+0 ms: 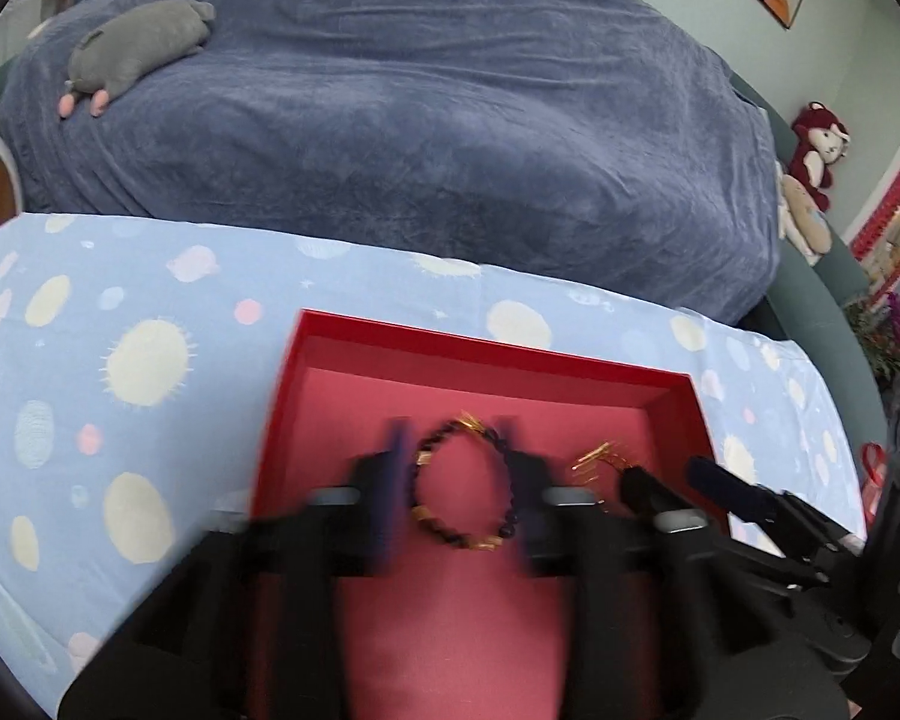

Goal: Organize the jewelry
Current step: 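Carry both bracelets into the red box and open both tools, then withdraw both tools from the box back toward the jewelry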

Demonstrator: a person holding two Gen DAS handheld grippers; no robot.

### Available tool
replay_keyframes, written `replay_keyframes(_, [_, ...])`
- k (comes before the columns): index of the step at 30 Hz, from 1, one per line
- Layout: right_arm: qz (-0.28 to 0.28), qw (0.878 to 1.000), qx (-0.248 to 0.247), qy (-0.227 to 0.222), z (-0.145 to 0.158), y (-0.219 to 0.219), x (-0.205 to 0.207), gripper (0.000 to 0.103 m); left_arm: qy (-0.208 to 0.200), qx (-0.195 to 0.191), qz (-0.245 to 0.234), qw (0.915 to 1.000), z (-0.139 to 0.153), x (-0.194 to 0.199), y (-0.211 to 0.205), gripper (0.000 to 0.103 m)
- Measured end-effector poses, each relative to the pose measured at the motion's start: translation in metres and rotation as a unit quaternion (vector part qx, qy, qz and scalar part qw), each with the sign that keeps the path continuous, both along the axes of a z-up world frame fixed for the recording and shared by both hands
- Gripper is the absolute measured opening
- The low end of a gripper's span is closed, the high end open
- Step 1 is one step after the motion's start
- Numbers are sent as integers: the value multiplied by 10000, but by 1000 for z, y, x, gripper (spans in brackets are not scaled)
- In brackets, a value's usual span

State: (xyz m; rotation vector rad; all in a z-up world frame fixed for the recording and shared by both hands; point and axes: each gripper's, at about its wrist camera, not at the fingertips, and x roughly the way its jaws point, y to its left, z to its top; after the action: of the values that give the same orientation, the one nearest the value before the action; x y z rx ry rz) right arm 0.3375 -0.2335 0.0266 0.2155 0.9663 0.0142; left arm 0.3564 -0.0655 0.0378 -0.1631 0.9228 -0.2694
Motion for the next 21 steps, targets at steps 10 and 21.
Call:
replay_keyframes(10, [-26, 9994, -53, -355, 33, -10, -83, 64, -210, -15, 121, 9997, 27, -65, 31, 51])
replay_keyframes(21, [-137, 9996, 24, -239, 38, -8, -222, 64, 36, 273, 181, 9995, 16, -187, 66, 56])
